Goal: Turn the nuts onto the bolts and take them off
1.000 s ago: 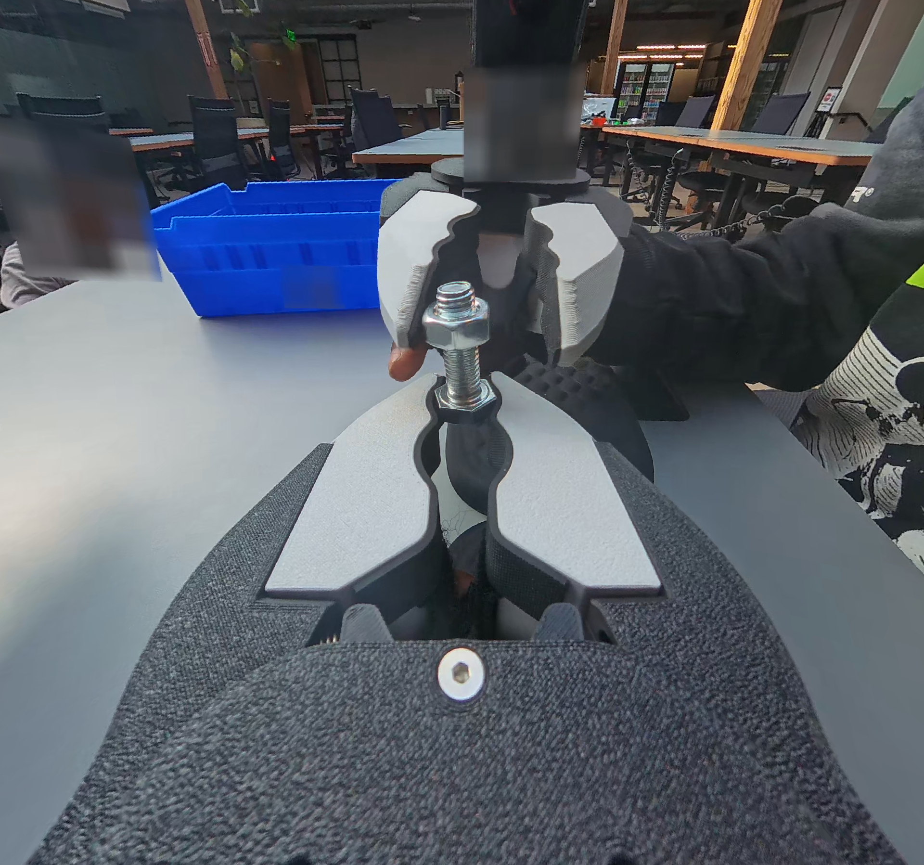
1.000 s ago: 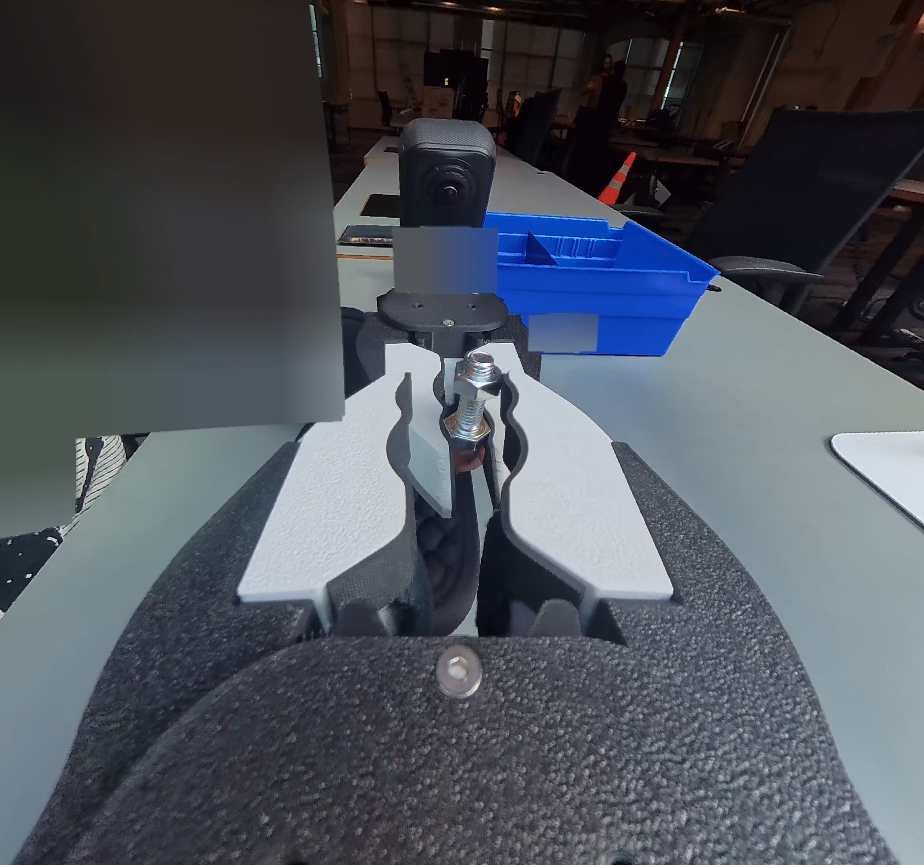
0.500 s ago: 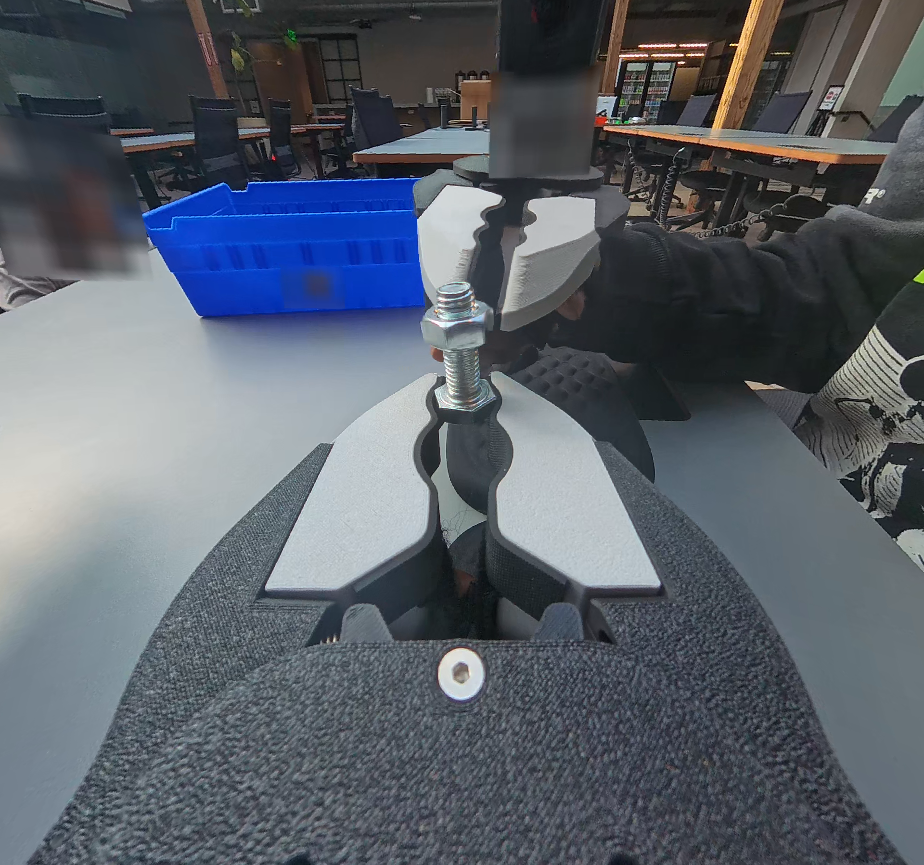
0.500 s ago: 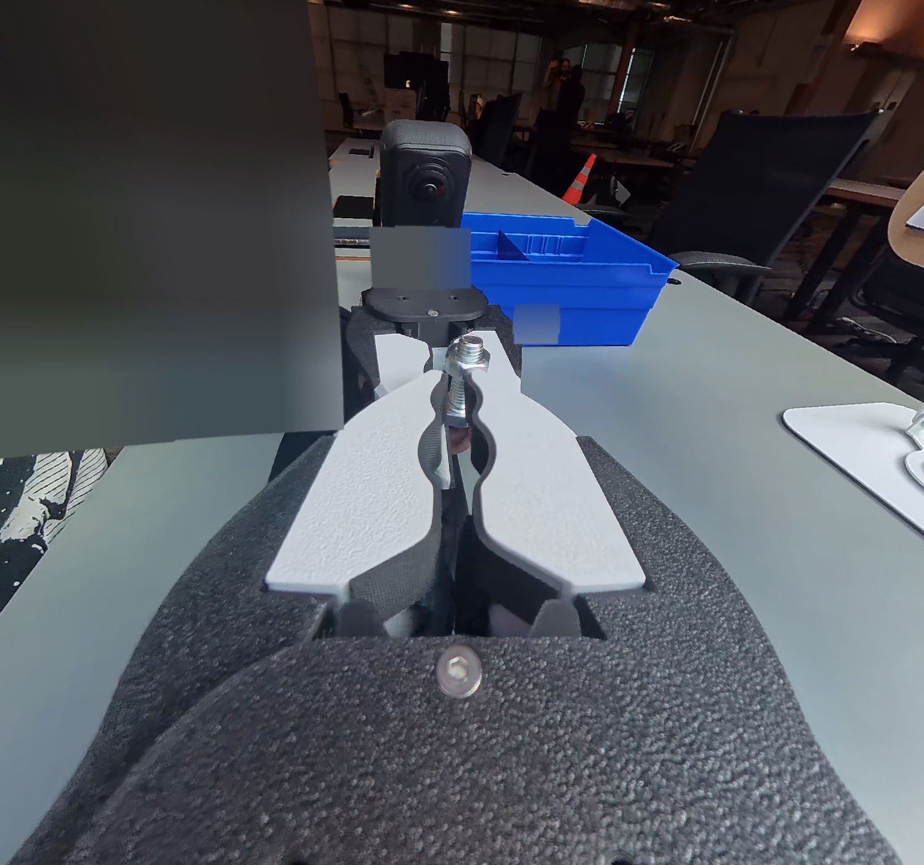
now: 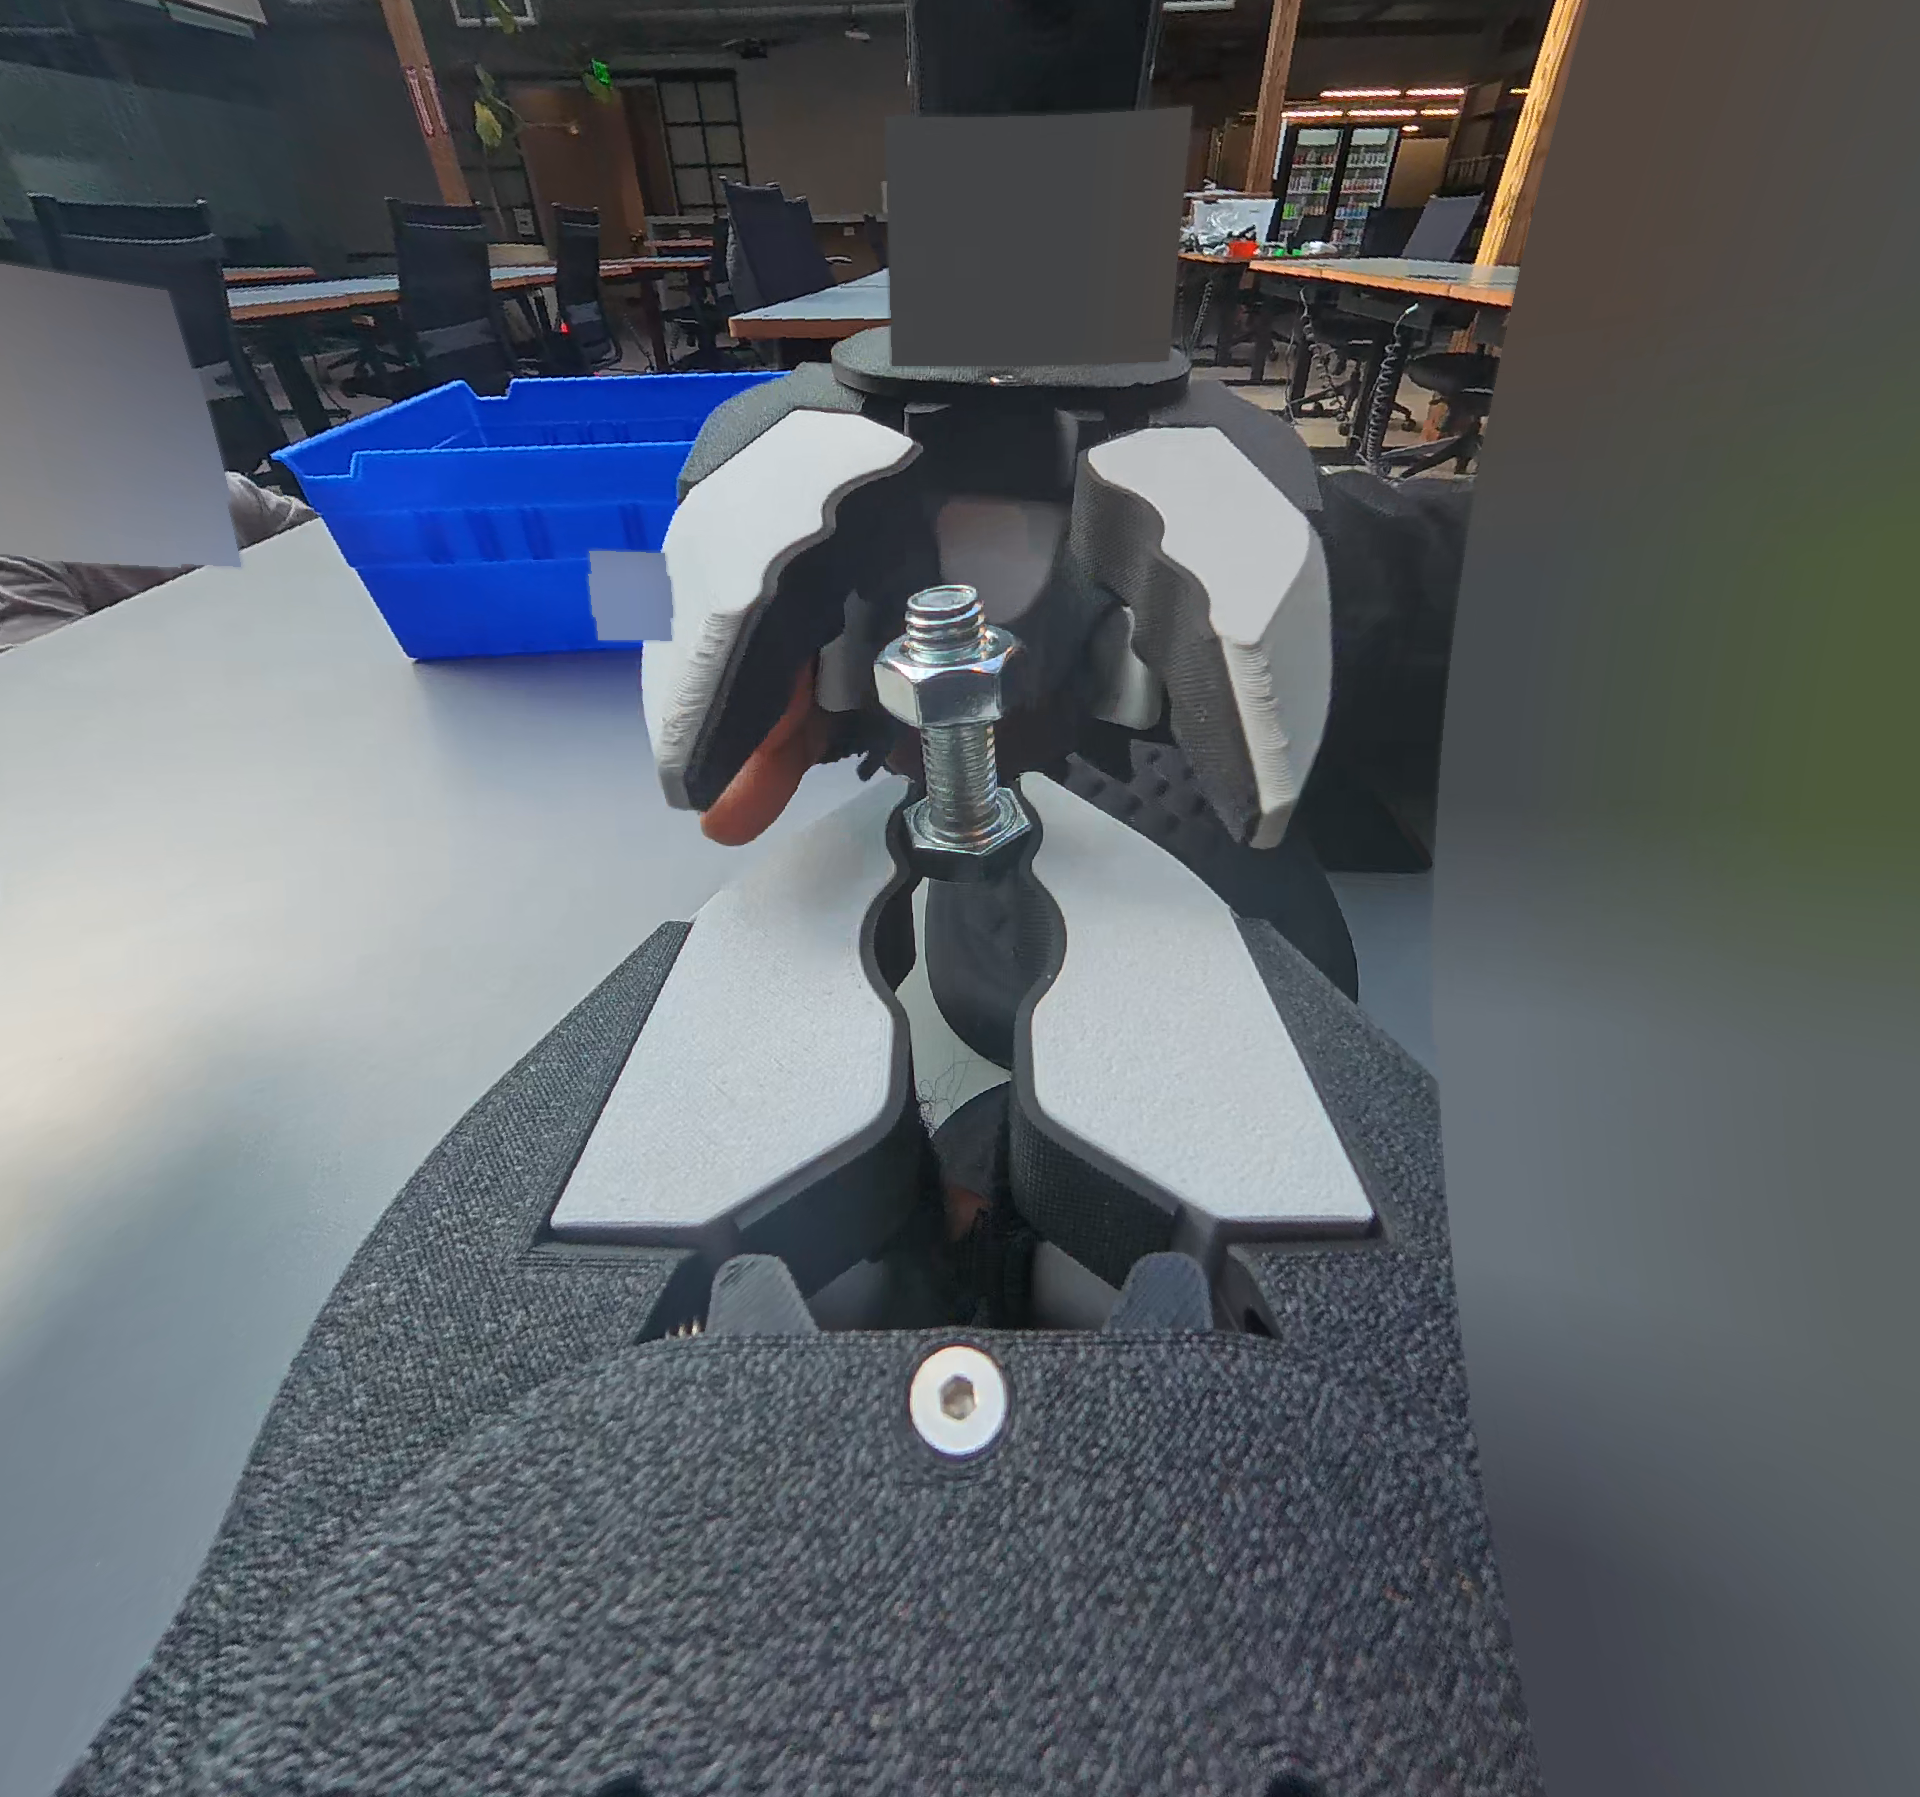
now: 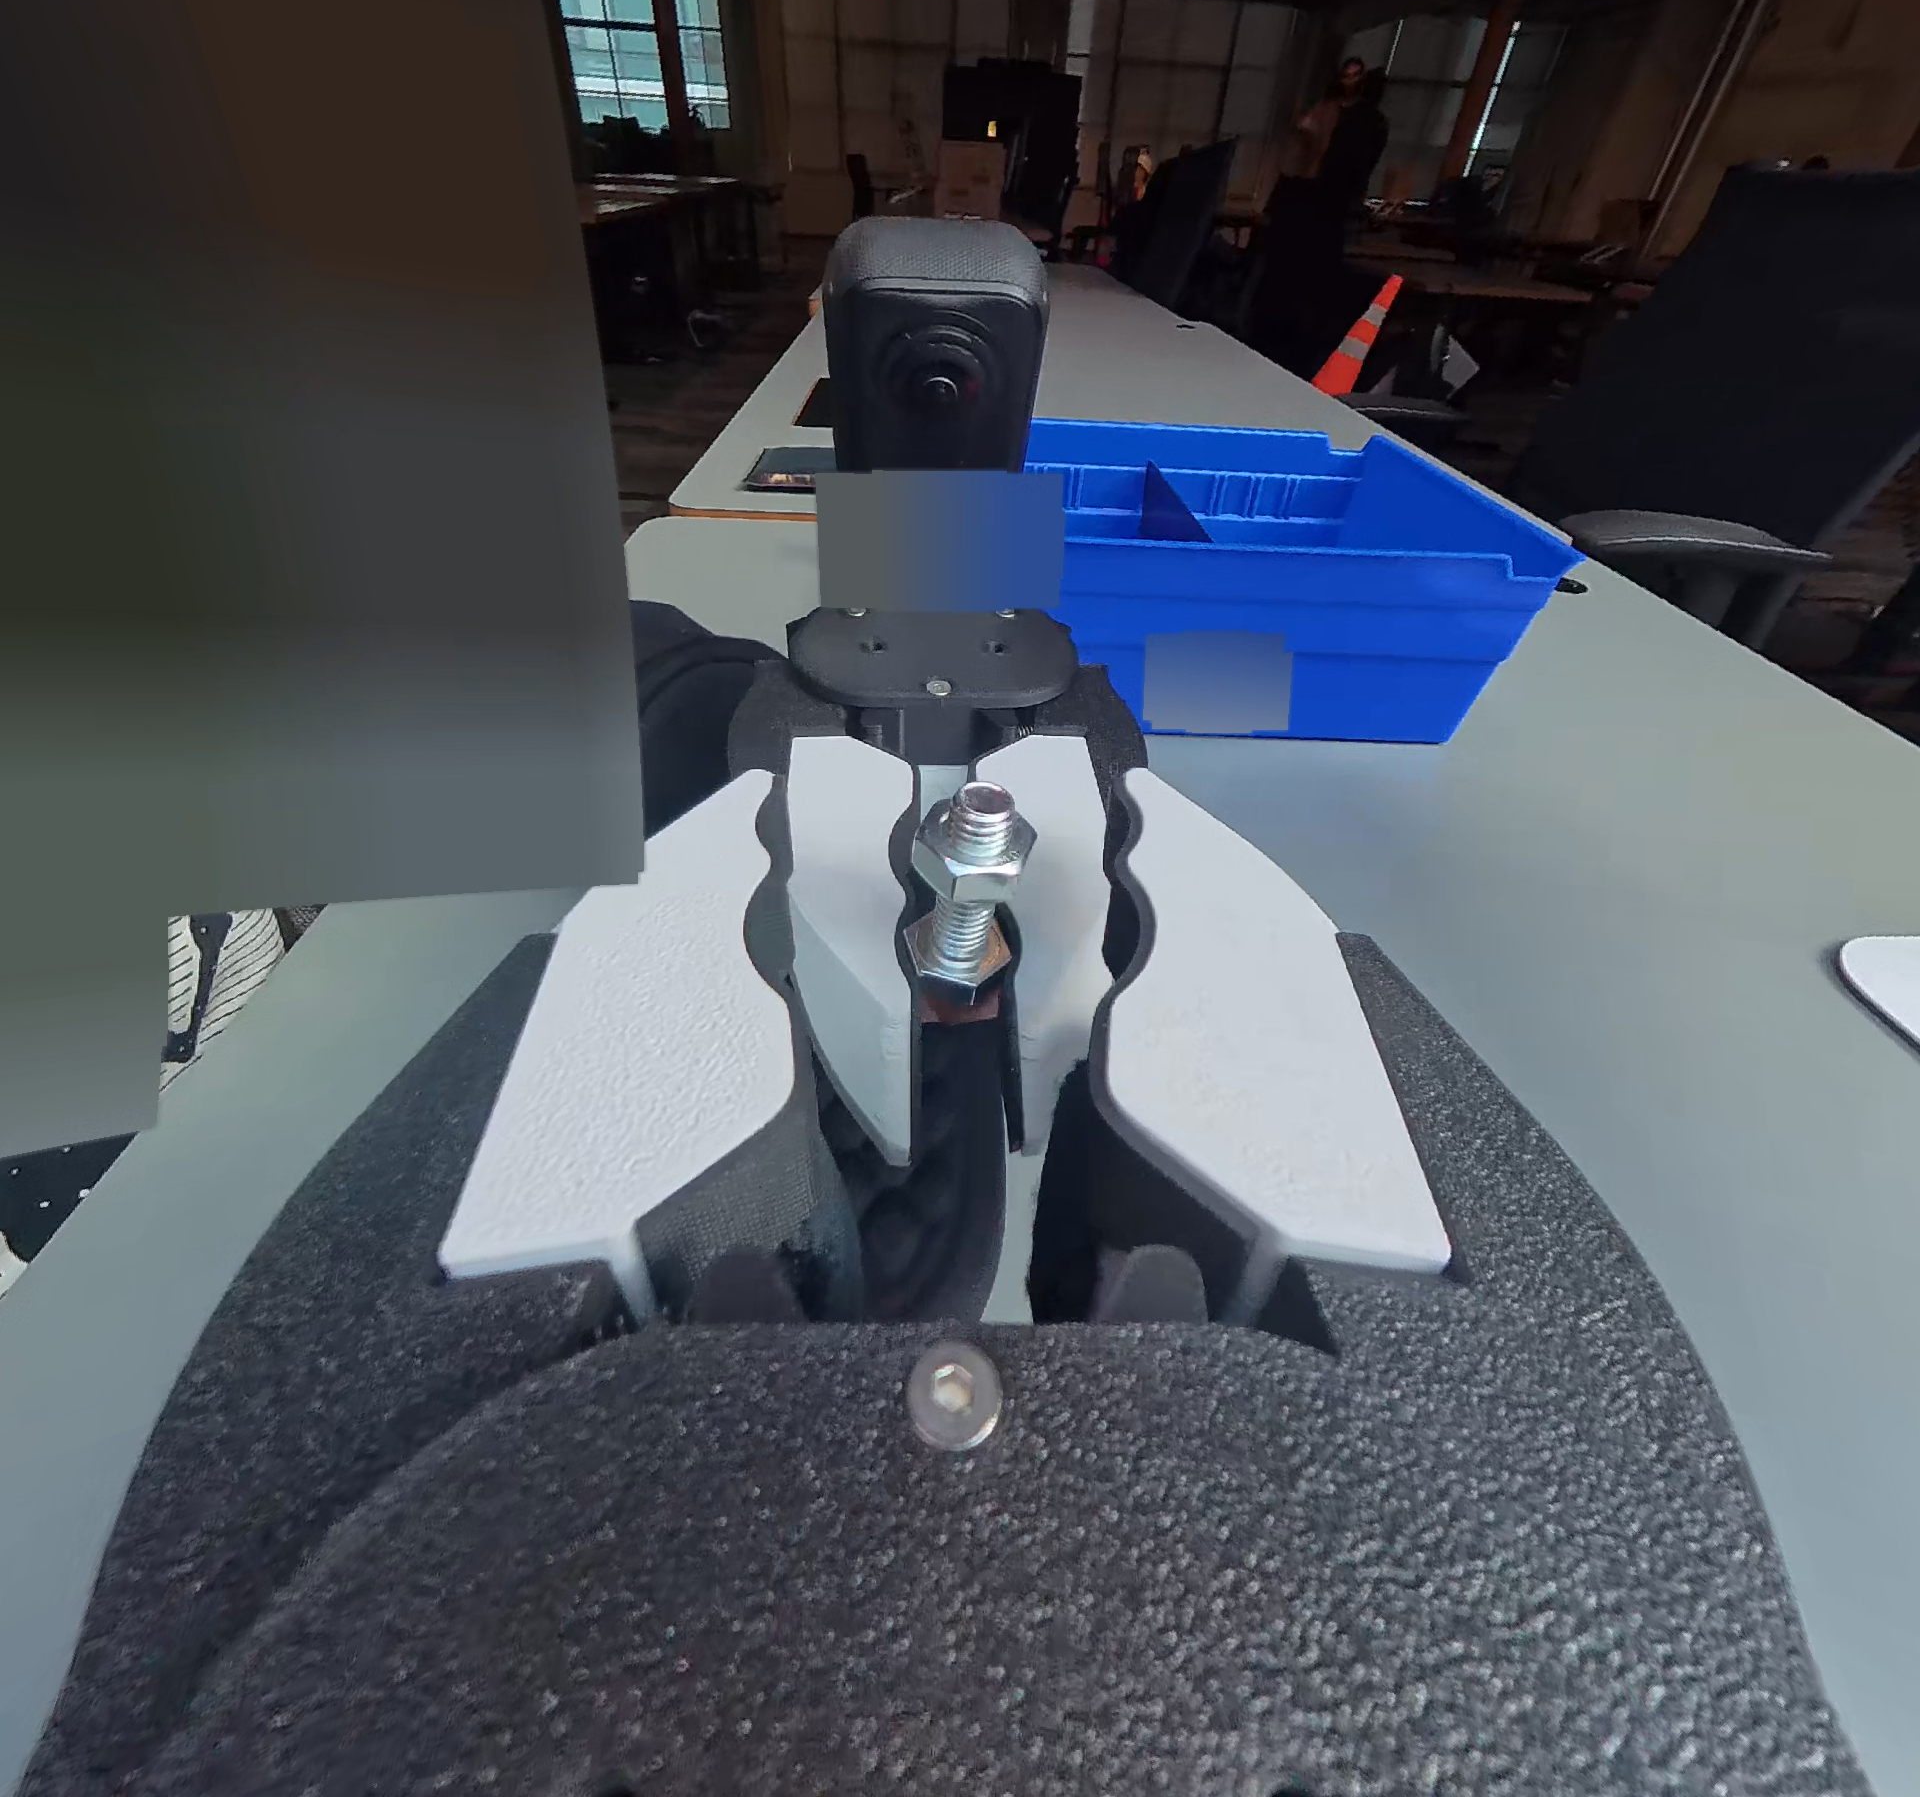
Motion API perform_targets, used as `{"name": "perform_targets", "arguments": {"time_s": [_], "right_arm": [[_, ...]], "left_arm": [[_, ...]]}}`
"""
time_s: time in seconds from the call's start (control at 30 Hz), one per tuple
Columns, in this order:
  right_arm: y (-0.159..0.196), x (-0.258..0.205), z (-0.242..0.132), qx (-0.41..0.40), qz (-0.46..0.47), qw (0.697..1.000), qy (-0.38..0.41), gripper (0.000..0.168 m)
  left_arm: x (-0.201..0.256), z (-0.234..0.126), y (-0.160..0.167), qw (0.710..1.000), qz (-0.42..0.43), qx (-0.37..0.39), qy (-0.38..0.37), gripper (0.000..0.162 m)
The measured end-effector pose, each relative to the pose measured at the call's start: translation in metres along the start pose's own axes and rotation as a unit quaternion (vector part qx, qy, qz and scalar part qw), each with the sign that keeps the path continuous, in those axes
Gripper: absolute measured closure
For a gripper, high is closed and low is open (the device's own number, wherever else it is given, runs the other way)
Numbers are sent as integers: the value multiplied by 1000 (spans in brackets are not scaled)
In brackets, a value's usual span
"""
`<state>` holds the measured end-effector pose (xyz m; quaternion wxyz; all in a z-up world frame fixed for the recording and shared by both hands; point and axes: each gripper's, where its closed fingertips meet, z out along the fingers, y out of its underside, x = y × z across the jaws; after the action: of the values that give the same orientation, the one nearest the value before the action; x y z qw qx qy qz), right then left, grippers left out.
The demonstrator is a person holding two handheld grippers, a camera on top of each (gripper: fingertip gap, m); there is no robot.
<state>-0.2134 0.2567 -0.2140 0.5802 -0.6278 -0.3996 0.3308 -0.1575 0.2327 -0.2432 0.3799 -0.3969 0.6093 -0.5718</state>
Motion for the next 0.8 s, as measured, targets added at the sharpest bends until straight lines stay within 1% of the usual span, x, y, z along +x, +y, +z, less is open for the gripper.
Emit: {"name": "perform_targets", "arguments": {"time_s": [0.17,0.67,0.8], "right_arm": [[1,-5,4,-1,-10,1000,-5,117],[2,-3,-23,20,0,999,47,135],[1,-1,-28,24,-1,998,63,145]], "left_arm": [[0,0,0,1000,-2,2,0,148],[0,1,0,1000,0,1,-1,148],[0,0,-1,1000,-2,4,-2,148]]}}
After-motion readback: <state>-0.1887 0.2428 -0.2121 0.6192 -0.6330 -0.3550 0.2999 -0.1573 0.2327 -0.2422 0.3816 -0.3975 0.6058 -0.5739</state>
